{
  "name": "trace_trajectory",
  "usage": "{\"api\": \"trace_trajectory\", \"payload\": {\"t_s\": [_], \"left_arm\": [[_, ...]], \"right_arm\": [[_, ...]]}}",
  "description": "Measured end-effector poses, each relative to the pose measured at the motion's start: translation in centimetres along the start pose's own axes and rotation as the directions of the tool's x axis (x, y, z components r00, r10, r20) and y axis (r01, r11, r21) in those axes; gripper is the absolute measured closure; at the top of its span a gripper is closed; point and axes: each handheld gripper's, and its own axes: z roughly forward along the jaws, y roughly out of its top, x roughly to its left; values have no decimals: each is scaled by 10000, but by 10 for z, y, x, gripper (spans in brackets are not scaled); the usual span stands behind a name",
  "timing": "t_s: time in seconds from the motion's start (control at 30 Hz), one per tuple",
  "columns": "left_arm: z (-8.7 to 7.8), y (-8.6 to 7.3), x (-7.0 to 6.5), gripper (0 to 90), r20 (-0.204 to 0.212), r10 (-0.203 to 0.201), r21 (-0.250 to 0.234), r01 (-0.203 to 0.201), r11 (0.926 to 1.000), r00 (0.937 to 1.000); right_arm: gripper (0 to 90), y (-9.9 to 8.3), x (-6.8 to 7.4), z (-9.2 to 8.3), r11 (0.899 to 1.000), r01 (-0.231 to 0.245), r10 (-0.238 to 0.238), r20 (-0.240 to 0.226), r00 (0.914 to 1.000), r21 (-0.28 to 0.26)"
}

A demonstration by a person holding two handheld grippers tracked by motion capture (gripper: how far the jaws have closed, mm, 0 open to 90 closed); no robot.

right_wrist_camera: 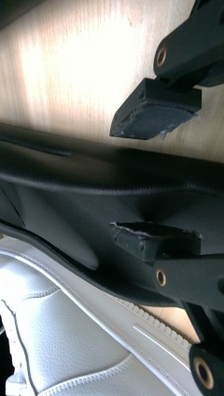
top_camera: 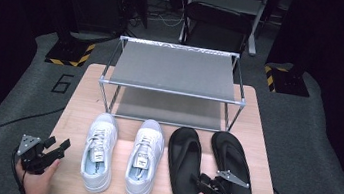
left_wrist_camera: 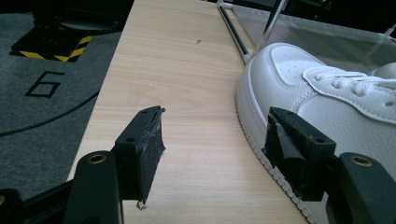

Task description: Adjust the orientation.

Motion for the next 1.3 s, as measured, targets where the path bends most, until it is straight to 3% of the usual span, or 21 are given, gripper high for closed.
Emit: {"api": "trace_trajectory", "payload": {"t_s": [0.17, 0.27, 0.4, 0.73, 0.77, 0.97, 1.2, 1.3], "left_arm": [[0, 0, 0, 366, -12, -24, -37, 24, 10000, 10000], [0, 0, 1, 366, -36, -86, 1, 86, 10000, 10000], [-1, 0, 2, 367, -85, -122, 15, 122, 9999, 9999], [-1, 0, 3, 368, -148, -123, -183, 120, 9998, 9998], [-1, 0, 3, 368, -146, -117, -169, 115, 9998, 9998], [-3, 1, 4, 368, -175, -169, -124, 167, 9998, 9997], [-3, 1, 4, 368, -185, -112, -174, 108, 9998, 9998], [-3, 1, 4, 369, -213, -131, -203, 127, 9997, 9997]], "right_arm": [[482, -2, 1, 0, 9999, 104, -104, -143, 9998, 30], [496, -2, -1, 1, 10000, -64, 63, -317, 9995, -11], [563, -2, -7, -2, 9951, -983, 988, -707, 9926, 103], [627, -2, -11, -3, 9882, -1532, 1519, -970, 9836, -56], [641, -2, -12, -4, 9850, -1718, 1692, -1109, 9793, -142], [652, -2, -8, -5, 9861, -1588, 1533, -997, 9831, -497], [658, -3, -10, -7, 9793, -1933, 1866, -1036, 9770, -594], [660, -3, -12, -8, 9725, -2244, 2168, -1086, 9702, -630]]}}
